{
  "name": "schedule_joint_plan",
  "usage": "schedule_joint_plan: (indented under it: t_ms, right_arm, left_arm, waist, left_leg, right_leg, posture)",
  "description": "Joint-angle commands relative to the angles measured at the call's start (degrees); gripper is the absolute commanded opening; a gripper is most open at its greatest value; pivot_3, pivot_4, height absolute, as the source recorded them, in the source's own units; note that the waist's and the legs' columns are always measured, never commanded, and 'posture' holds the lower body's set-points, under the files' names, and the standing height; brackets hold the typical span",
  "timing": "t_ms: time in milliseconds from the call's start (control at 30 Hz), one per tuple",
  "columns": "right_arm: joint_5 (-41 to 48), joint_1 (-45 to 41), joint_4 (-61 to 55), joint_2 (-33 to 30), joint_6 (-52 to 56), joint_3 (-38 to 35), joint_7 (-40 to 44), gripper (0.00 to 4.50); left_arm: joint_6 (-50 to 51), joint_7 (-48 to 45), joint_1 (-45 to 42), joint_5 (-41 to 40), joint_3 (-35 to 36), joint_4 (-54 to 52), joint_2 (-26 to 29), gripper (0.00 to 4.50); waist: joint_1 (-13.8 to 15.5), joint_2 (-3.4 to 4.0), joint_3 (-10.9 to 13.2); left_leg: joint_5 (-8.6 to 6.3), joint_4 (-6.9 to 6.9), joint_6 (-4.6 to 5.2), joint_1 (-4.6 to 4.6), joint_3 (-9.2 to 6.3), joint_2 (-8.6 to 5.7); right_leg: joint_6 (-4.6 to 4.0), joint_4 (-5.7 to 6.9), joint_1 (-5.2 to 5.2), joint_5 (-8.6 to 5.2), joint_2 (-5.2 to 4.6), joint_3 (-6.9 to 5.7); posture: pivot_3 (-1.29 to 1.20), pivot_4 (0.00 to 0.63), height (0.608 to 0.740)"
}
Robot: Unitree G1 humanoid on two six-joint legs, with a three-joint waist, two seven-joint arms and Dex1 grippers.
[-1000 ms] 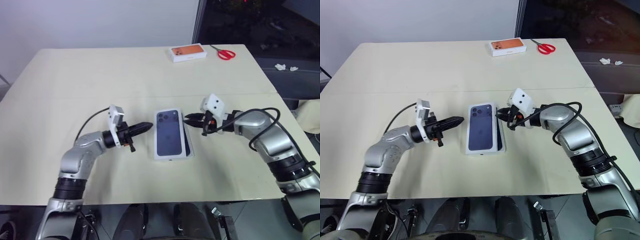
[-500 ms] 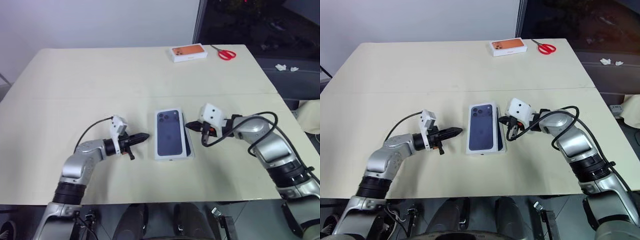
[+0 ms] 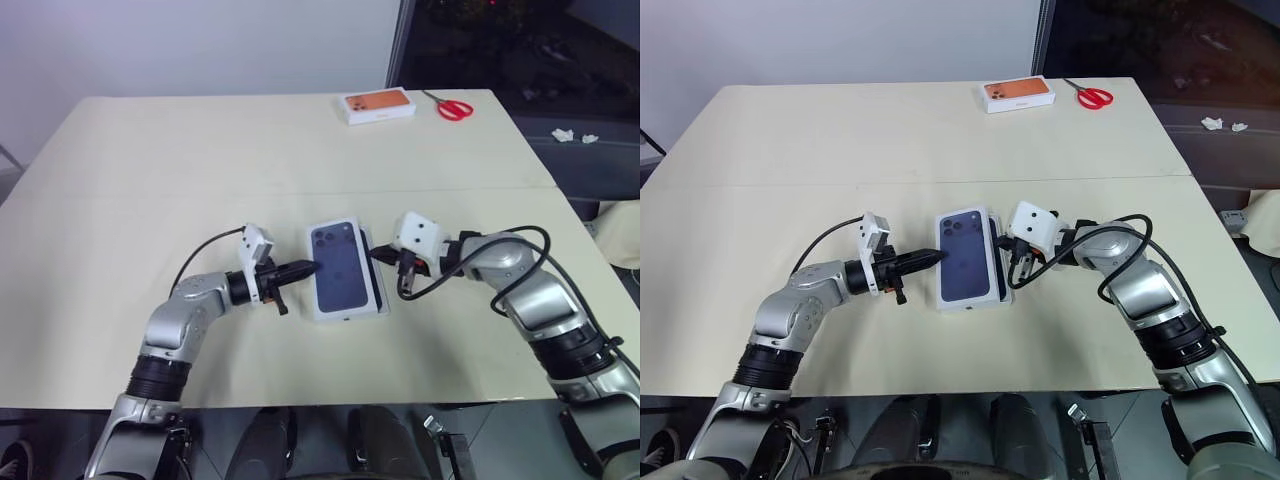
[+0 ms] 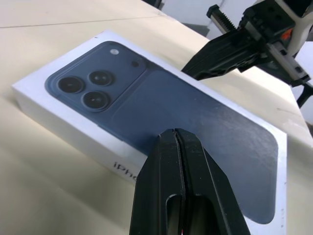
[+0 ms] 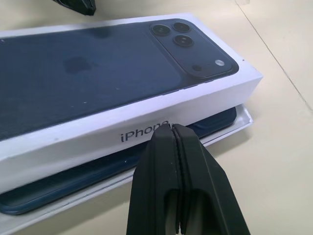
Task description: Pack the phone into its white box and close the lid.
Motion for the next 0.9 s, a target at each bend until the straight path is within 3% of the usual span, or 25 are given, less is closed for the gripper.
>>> schedule_joint_plan:
  t_ms: [33,400,633,900]
  right_arm:
    - [-1.4,-0.6,0.0,-1.1,-2.2,-1.6,0.5,0.03]
    - [-1.8,-2.3,-0.1,0.2,-1.6,-2.4,0.9,0.03]
    - [-2.8,-2.5,-0.6,0.6,-1.7,-1.7,1.7,0.03]
    - [-2.7,-1.2,-2.8,1.2,0.0,-1.7,1.9,0.03]
  left_arm:
    - [0.4,-0.1,0.5,-1.5,1.6,-2.5,1.0,0.00]
    - [0.6,-0.4,3.2,0.8,0.6,-0.1,5.3,0.00]
    - [0.9,0.4,-0.3,3.7,-4.0,3.2,1.4,0.00]
    - [3.7,1.0,-1.4,0.5,-1.8,1.6,-1.3,0.00]
  waist:
    - [0.0,0.00,0.0]
    - [0.1,0.00,0.0]
    - [0.2,0.00,0.0]
    - [0.0,0.00,0.0]
  left_leg:
    - [0.00,0.00,0.00,0.00,0.00,0.00]
    - [0.01,0.00,-0.01,0.01,-0.01,-0.01]
    - [0.01,0.01,-0.01,0.01,-0.02,-0.07]
    - [0.01,0.03,-0.01,0.01,-0.03,-0.08]
  right_leg:
    - [0.00,0.00,0.00,0.00,0.00,0.00]
    - [0.00,0.00,0.02,0.00,-0.01,-0.01]
    - [0.00,0.01,0.04,0.00,-0.06,-0.03]
    - [0.00,0.03,0.04,0.00,-0.06,-0.02]
  posture:
    - [0.00,0.150,0.740]
    - [0.00,0.150,0.740]
    - [0.00,0.150,0.740]
    - [0.00,0.150,0.740]
